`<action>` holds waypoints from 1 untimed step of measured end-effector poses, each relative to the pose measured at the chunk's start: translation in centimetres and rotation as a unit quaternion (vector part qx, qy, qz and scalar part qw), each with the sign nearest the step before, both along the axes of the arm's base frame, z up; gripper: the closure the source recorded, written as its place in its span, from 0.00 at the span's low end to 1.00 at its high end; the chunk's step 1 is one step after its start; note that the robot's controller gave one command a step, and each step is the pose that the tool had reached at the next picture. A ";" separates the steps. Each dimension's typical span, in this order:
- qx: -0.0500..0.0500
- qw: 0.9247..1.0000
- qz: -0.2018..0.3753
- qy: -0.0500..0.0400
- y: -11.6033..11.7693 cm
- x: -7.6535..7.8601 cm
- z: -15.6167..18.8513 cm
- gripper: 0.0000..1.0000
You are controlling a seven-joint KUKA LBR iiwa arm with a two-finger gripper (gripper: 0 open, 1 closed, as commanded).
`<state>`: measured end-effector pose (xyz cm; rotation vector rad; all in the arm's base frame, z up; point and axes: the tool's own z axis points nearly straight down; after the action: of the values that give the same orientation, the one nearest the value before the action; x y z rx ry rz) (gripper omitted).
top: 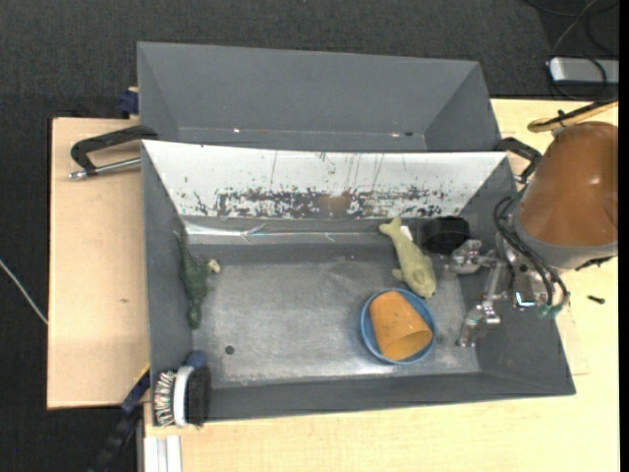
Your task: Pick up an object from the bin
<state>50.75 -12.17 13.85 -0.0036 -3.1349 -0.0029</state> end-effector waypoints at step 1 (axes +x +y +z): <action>-0.001 0.997 0.071 -0.001 9.3 1.6 -2.3 0.00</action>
Offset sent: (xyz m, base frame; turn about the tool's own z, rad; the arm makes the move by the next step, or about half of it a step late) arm 0.0153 0.0914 -0.0256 -0.1346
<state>52.36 -2.83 11.52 0.2197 -3.1294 0.0009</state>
